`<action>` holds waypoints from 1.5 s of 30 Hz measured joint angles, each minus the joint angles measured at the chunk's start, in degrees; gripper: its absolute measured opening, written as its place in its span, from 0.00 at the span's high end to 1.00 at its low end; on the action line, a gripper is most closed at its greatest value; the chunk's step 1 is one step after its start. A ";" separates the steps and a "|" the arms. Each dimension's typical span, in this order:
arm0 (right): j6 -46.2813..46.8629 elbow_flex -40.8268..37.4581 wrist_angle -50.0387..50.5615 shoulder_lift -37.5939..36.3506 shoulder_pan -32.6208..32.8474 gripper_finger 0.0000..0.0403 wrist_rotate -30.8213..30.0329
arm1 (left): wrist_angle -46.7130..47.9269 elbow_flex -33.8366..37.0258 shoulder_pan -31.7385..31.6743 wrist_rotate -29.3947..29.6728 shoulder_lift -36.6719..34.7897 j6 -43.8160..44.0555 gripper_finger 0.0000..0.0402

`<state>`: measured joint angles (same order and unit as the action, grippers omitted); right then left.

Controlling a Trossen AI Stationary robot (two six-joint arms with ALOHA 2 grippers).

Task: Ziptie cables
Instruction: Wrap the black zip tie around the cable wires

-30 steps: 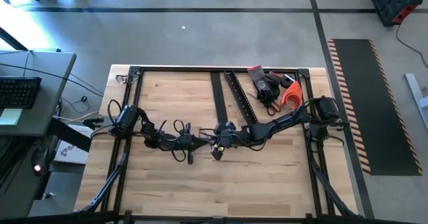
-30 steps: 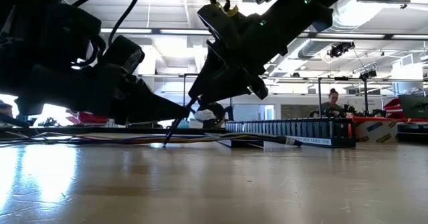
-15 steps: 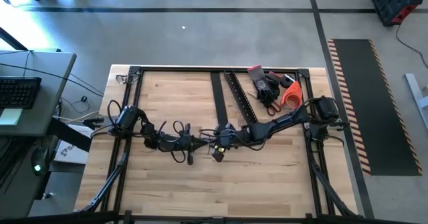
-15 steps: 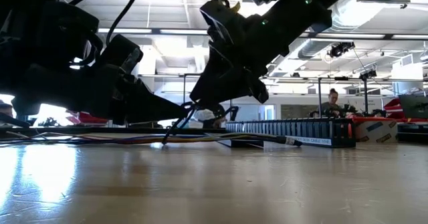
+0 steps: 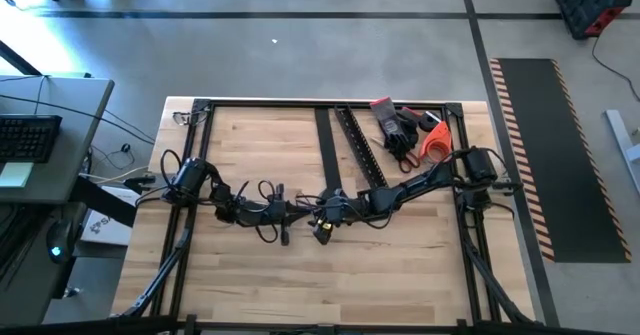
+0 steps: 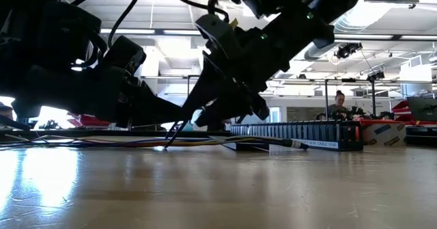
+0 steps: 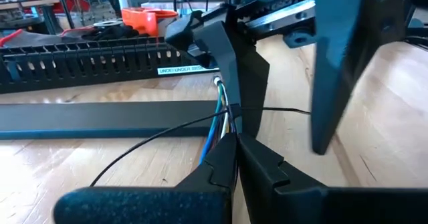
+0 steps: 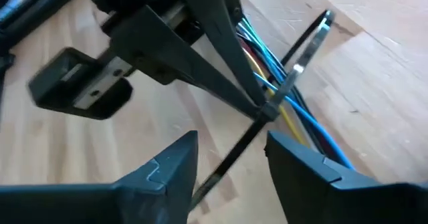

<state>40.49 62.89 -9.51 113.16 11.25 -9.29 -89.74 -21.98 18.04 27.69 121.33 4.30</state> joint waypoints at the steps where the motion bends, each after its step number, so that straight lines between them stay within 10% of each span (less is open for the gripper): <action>1: -0.34 0.00 0.19 0.00 0.00 0.61 -0.12 | 0.09 0.00 0.00 -0.01 0.01 0.04 1.00; 18: -8.47 0.00 3.39 -1.31 -0.02 0.98 -2.56 | 1.70 0.00 0.01 -0.07 -0.01 1.44 1.00; 35: -16.27 0.00 10.20 -3.98 -0.83 1.00 -5.74 | 0.84 -0.02 -2.36 -9.76 -5.96 -3.82 0.76; 45: -22.81 0.00 6.74 -3.96 -0.72 1.00 -3.88 | 32.01 -3.48 -6.84 -9.94 -17.69 -15.72 0.68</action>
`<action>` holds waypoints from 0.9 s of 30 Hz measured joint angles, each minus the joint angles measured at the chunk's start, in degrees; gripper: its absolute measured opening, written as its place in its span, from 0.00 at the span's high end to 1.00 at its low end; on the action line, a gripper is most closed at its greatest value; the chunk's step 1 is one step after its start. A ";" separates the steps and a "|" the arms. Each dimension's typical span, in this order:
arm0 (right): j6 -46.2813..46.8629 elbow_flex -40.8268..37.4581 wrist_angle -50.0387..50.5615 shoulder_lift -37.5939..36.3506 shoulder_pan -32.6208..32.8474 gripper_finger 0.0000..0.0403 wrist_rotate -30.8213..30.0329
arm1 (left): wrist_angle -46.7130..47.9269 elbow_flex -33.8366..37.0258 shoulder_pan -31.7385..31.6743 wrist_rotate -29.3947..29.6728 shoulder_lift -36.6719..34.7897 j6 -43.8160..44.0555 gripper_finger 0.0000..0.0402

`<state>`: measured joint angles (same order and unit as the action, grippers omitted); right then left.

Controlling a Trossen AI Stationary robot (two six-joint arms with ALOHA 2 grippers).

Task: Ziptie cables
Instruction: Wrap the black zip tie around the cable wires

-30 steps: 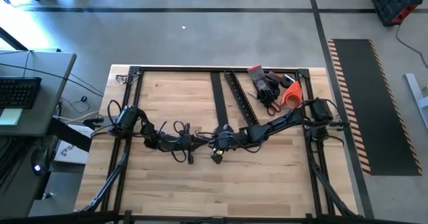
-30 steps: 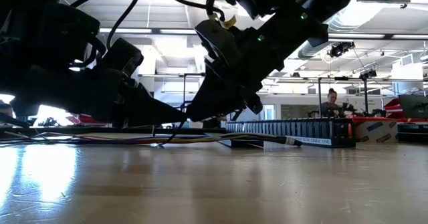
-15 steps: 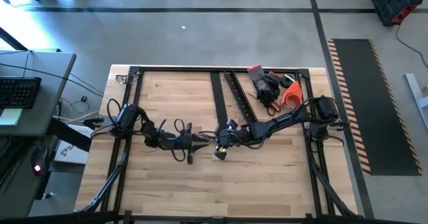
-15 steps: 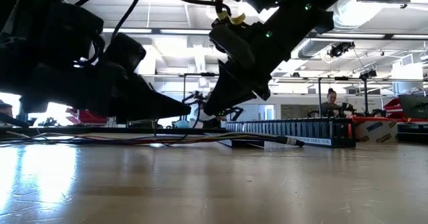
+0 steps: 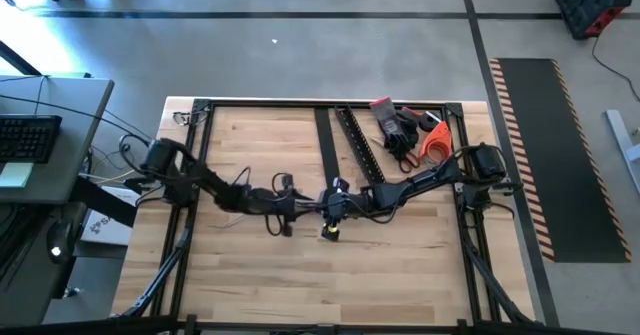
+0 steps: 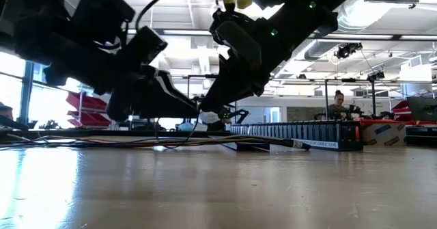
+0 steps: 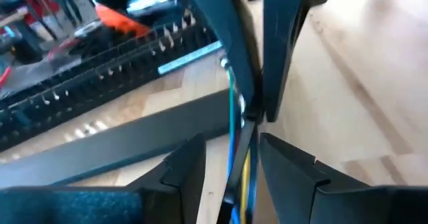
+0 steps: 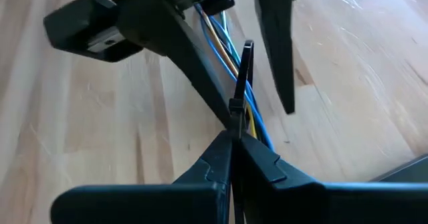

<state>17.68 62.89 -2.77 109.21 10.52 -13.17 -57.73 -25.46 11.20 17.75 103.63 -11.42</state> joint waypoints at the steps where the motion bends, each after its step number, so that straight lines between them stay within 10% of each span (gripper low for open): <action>1: -0.17 0.00 -0.04 0.00 0.00 1.00 0.02 | 0.89 -0.48 -0.41 -1.12 -0.29 -0.57 0.68; 27: -0.21 0.02 1.27 0.11 0.13 1.00 0.04 | 9.53 -1.65 -3.15 -10.50 -6.05 0.44 0.81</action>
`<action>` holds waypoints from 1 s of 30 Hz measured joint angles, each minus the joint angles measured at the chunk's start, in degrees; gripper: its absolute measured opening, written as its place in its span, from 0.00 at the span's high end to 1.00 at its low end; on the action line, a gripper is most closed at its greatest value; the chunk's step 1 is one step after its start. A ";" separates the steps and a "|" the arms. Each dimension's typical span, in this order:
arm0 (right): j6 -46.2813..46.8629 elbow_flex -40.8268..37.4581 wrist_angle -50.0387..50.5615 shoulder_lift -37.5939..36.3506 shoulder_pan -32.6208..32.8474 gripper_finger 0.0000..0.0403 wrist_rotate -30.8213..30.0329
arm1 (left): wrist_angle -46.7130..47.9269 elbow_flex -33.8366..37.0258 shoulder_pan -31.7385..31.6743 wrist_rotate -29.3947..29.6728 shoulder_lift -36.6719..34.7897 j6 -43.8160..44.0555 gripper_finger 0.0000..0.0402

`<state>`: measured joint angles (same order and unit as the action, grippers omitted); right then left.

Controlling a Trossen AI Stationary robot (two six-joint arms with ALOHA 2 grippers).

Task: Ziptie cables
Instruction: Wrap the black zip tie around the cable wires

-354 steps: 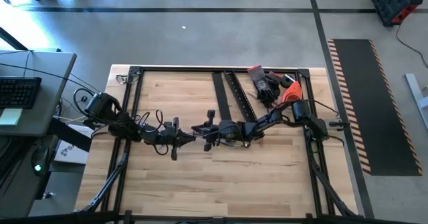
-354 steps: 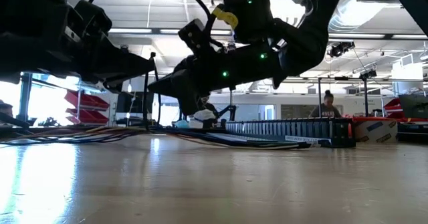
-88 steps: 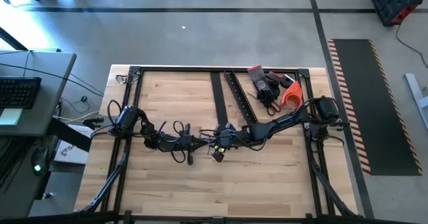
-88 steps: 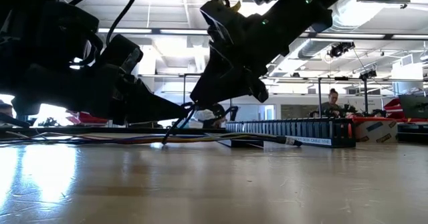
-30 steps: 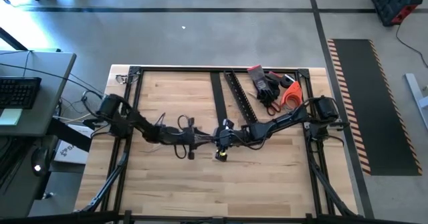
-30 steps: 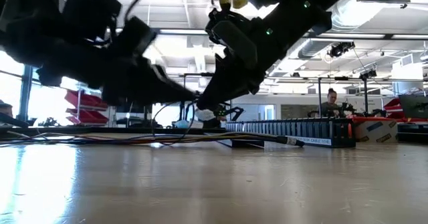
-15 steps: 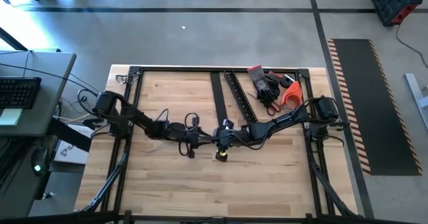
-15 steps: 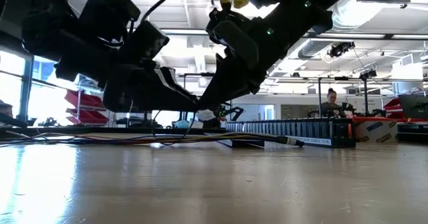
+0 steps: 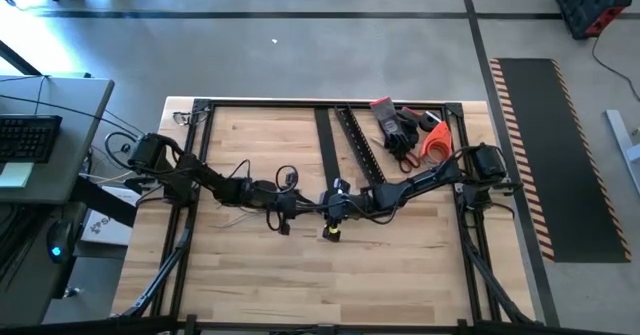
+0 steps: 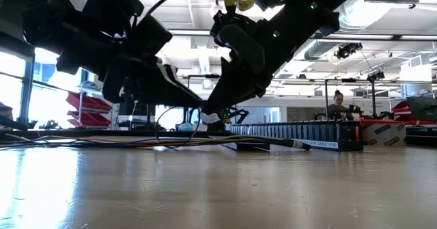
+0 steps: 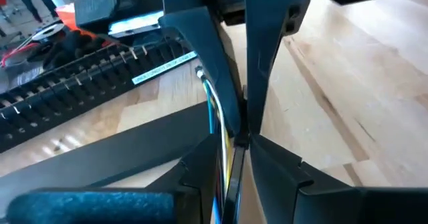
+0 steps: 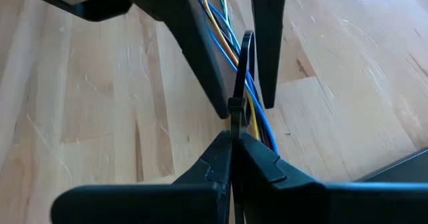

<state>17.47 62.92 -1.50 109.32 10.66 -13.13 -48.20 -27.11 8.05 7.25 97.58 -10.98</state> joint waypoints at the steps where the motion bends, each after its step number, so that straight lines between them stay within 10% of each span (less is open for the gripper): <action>1: 0.00 0.00 0.00 0.00 0.00 1.00 0.00 | 0.08 0.02 -0.07 -0.62 0.07 -0.02 0.79; 11: -1.03 0.00 -1.68 0.00 0.39 1.00 -0.37 | -1.43 -0.09 -0.17 -1.19 0.46 0.39 0.70; 30: 5.90 0.02 3.14 -0.04 3.96 1.00 0.31 | 0.11 0.79 -0.82 -2.35 -0.10 -3.03 0.98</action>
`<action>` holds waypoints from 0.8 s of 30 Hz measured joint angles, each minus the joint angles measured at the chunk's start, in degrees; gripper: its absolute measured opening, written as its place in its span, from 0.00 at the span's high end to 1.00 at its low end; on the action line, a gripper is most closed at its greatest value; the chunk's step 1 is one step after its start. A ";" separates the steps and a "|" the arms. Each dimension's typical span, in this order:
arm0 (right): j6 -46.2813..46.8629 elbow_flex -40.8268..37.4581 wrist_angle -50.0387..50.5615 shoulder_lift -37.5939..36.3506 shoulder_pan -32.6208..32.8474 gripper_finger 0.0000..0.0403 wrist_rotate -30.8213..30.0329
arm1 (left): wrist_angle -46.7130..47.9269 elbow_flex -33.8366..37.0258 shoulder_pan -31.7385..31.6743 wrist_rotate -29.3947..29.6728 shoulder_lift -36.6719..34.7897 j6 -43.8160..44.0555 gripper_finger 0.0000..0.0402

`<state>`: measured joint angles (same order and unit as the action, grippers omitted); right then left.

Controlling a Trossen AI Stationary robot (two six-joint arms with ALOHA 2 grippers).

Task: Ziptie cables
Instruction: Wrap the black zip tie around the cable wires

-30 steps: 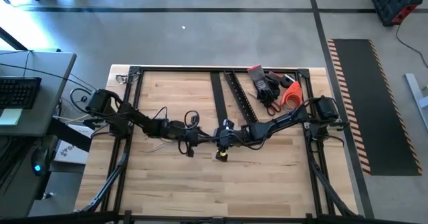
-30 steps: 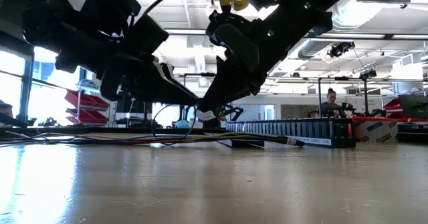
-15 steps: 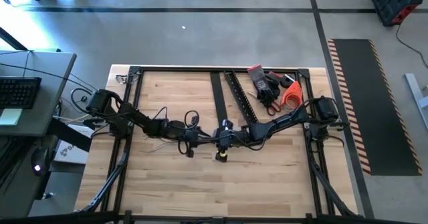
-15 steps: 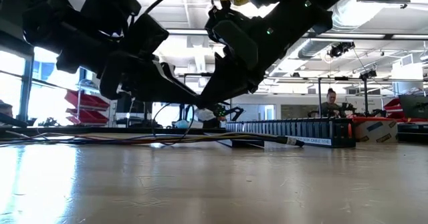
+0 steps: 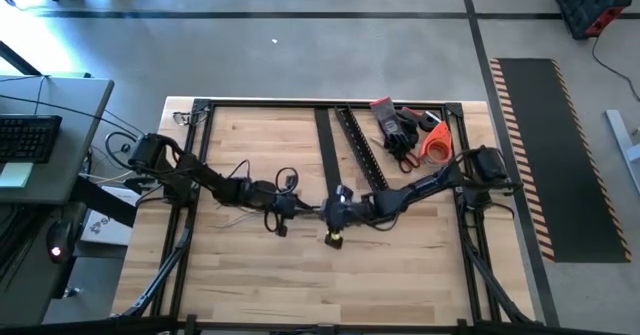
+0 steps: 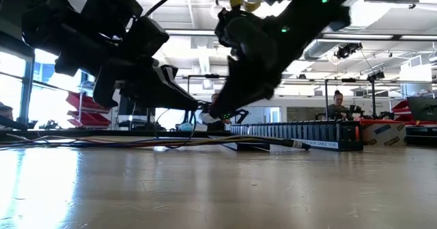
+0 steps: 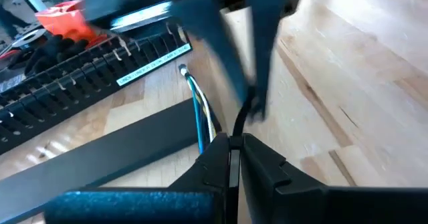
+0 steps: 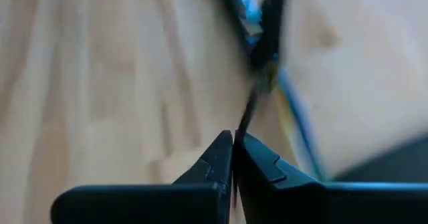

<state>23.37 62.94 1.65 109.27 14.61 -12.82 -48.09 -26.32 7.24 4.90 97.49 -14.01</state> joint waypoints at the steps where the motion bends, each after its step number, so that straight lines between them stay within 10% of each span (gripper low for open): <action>1: 2.02 0.00 1.32 0.00 1.06 1.00 0.01 | 0.34 0.24 -0.42 -0.34 -0.26 -0.29 0.98; 13: 29.62 -0.09 10.07 -0.05 17.01 1.00 -8.65 | 0.94 3.29 -3.86 -6.35 -0.48 -3.43 0.99; 24: 1.98 0.02 -4.88 0.42 7.56 0.83 -18.92 | 0.28 3.29 -3.79 -9.41 -0.48 -3.22 0.99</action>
<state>25.35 62.96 -3.23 109.69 22.17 -31.74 -47.81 -23.03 3.44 -4.52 97.01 -17.23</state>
